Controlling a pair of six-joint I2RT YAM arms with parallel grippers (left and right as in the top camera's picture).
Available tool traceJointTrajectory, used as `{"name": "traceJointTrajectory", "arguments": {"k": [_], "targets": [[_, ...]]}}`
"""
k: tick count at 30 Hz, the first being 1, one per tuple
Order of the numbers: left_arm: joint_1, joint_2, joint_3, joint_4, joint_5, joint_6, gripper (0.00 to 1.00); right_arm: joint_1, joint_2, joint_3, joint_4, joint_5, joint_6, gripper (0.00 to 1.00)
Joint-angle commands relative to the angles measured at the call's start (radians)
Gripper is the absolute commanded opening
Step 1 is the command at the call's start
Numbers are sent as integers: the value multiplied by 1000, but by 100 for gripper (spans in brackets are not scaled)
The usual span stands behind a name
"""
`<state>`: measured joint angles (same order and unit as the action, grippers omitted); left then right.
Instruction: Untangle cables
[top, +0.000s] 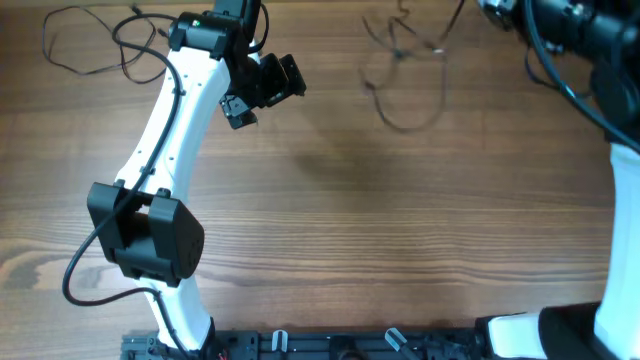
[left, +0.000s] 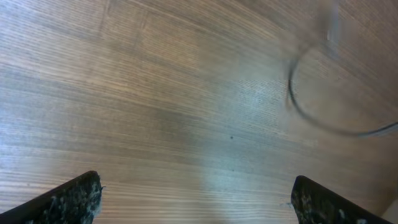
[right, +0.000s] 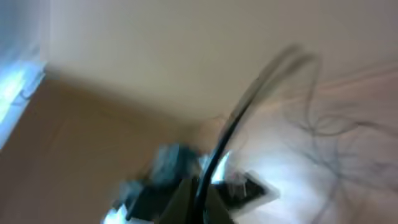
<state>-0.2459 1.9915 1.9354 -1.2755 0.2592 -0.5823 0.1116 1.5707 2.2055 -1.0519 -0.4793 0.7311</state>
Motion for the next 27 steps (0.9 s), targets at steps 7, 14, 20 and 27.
{"name": "traceJointTrajectory", "arguments": {"k": [7,14,20,27], "targets": [[-1,6,-6,4,2,-10,100,51,-43,147,-40,211,-49,4],[-3,6,-6,63,5,-10,100,55,-25,135,-223,404,-111,4],[-50,77,-6,196,4,-10,99,51,-98,173,-8,403,-151,4],[-89,220,-6,368,-18,-11,96,52,-241,180,78,732,-154,4]]}}
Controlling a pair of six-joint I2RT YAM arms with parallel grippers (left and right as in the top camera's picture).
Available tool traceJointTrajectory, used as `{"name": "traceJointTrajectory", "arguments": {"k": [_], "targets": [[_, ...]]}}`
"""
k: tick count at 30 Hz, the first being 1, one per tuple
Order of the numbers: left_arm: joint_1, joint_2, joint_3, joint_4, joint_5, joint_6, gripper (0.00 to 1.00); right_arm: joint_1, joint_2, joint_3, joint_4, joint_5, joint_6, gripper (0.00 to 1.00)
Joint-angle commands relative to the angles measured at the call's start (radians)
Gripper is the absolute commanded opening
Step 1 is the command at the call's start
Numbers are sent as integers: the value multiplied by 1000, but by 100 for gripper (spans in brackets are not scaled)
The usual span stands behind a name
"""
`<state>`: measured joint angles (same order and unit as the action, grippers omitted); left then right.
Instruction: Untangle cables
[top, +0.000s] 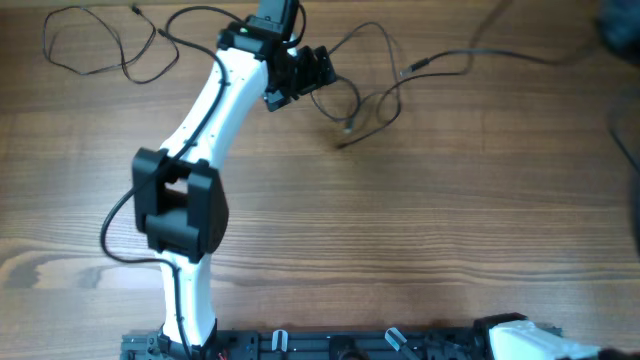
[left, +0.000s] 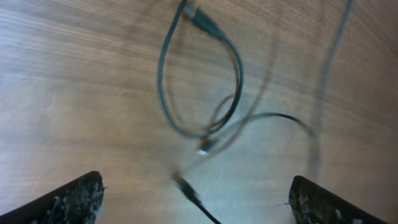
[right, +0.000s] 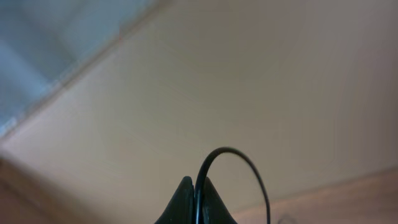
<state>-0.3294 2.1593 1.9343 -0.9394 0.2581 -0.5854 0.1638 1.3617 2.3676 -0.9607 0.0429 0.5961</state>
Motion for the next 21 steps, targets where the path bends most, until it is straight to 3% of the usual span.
{"name": "traceJointTrajectory", "arguments": {"k": [1,7,12,13,17,18,19,21], "targets": [[-7,69,-5,51,-17,-8,96,0,-38,18,-29,283,-19,4],[-19,164,-5,137,-17,-34,95,0,-30,15,-125,368,35,4],[-32,219,-5,179,-76,-86,83,0,-26,15,-153,242,39,4],[-38,229,-5,188,-85,-86,72,0,-21,15,-167,202,34,4],[-60,259,-5,187,-85,-85,42,0,-1,15,-190,149,33,4],[-64,261,-5,179,-84,-85,17,0,4,15,-195,145,33,4],[-66,261,-5,173,-84,-85,4,0,10,15,-201,146,32,4],[-66,224,-4,130,-84,-77,4,0,31,15,-217,145,30,4]]}}
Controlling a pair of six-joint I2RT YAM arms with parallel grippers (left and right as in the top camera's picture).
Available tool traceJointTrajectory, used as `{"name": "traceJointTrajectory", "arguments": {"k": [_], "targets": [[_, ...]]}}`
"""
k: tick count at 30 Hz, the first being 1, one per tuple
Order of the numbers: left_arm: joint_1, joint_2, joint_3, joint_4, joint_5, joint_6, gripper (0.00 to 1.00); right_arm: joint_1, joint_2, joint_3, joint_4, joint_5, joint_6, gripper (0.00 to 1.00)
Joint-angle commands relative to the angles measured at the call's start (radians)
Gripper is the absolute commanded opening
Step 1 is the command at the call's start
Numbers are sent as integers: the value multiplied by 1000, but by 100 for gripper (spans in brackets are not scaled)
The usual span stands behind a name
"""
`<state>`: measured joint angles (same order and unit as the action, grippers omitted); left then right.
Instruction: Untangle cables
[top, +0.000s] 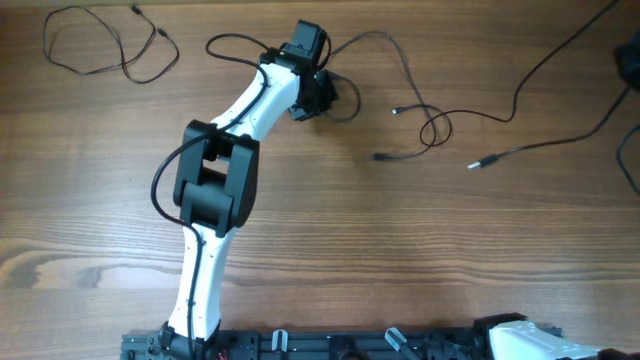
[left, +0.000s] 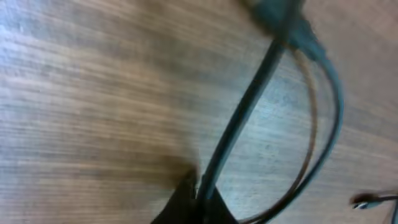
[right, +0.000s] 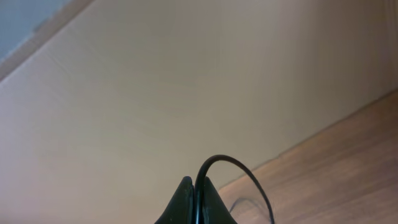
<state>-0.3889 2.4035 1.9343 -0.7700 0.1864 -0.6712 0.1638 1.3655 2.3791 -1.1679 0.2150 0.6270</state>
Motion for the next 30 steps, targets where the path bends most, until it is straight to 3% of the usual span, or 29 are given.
{"name": "traceJointTrajectory", "arguments": {"k": [1,10,13,15,16,17,18,21,24,28,30], "targets": [[-6,-52,-4,-73,-13,13,4,0,37,4,-16,-27,0,4],[-102,-488,-4,-430,-40,11,4,0,47,4,92,-92,1,4],[-126,-507,-5,-475,-47,11,8,0,31,4,84,-156,1,4],[-125,-501,-5,-502,-55,11,39,0,36,4,44,-253,0,4],[-125,-501,-5,-502,-55,11,71,0,42,4,26,-280,0,4],[-125,-501,-5,-502,-55,12,84,0,47,4,12,-307,-3,4],[-125,-501,-5,-502,-54,12,90,0,53,4,5,-338,-17,4],[-124,-501,-5,-488,-11,12,89,0,71,4,17,-597,-111,4],[-124,-502,-5,-436,169,13,89,0,101,4,60,-922,-156,4],[-123,-502,-5,-334,433,5,90,0,140,4,-9,-942,-162,4],[-112,-502,-5,-273,550,-148,87,0,158,3,-21,-1013,-243,4]]}}
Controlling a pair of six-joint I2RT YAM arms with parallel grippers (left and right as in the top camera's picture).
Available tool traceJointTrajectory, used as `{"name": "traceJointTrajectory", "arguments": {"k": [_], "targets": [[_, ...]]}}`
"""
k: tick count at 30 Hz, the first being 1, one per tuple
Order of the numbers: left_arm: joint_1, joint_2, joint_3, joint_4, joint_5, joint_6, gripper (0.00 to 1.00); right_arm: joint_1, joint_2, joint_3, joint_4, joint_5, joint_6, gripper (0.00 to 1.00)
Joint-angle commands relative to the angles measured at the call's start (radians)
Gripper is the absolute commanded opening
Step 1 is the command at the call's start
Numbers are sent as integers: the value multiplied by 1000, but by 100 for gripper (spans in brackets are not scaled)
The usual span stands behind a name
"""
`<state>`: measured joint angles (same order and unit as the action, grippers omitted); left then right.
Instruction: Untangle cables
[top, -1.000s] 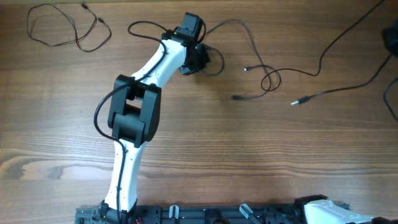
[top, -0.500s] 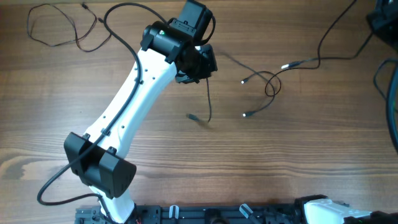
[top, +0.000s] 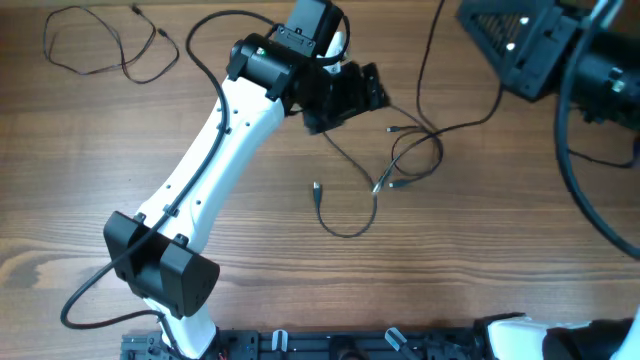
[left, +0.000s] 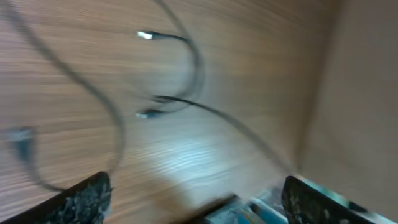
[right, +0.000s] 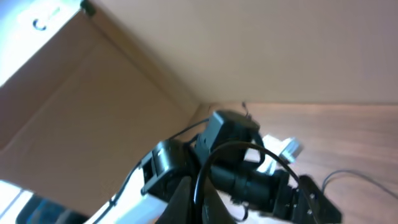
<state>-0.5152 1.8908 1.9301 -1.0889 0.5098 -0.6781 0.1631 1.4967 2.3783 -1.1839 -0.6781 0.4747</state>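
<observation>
Several thin black cables (top: 400, 165) lie crossed on the wooden table, one ending in a loop (top: 345, 228). My left gripper (top: 352, 93) hovers just left of them and is open, nothing between its fingers (left: 84, 199). The left wrist view shows the cables (left: 193, 68) blurred on the wood. My right gripper (right: 199, 202) is raised high and shut on a black cable (right: 202, 171). In the overhead view that cable (top: 432, 50) runs from the top edge down into the crossing. The right arm (top: 530, 45) fills the top right corner.
A separate thin cable (top: 100, 50) lies coiled at the far left back. A black rail (top: 330, 345) runs along the front edge. A cardboard wall (right: 93, 112) stands behind the table. The left arm (top: 200, 170) crosses the left half.
My left gripper was shut on a cable low at the table's back; now it is open and higher. The cables lie nearer the middle. The right arm has come into overhead view.
My left gripper hung open over bare wood while the right held a cable, the tangle lying at the back. Then the left stood open over the loops. Then it was shut on a cable, and the cables were spread wider. Now it is open again.
</observation>
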Motion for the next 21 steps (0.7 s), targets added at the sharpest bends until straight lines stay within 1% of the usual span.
{"name": "traceJointTrajectory", "arguments": {"k": [1,2,3,4,5,6,7,8,9,10,11,13,15,17,19,20,21], "targets": [[21,11,0,54,235,-209,87,0,32,4,-4,-142,-106,4],[31,11,0,58,245,-291,87,0,36,4,-3,-144,-108,4],[45,11,0,62,281,-383,93,0,40,4,1,-143,-110,4],[59,11,0,63,340,-482,96,0,42,4,10,-144,-109,4],[63,11,0,66,370,-530,96,0,43,4,19,-144,-108,4],[64,11,0,74,401,-597,100,0,45,4,32,-149,-108,4],[61,11,0,90,421,-688,100,0,46,4,57,-180,-108,4],[58,11,0,99,421,-729,100,0,47,4,74,-204,-108,4],[52,11,0,133,422,-805,100,1,47,4,99,-230,-108,4],[49,11,0,158,435,-840,100,2,47,4,111,-230,-108,4],[45,11,0,211,509,-877,100,3,47,4,124,-230,-108,4],[37,11,0,278,636,-913,99,3,52,4,145,-229,-108,4],[25,11,0,306,708,-935,100,3,56,4,171,-229,-108,4],[13,11,0,315,733,-935,100,3,58,4,193,-229,-108,4],[10,11,0,315,743,-934,100,3,58,4,206,-185,-108,4],[10,11,0,315,756,-934,98,3,58,4,204,-151,-108,4],[10,11,0,315,774,-935,95,3,58,4,203,-143,-108,4]]}}
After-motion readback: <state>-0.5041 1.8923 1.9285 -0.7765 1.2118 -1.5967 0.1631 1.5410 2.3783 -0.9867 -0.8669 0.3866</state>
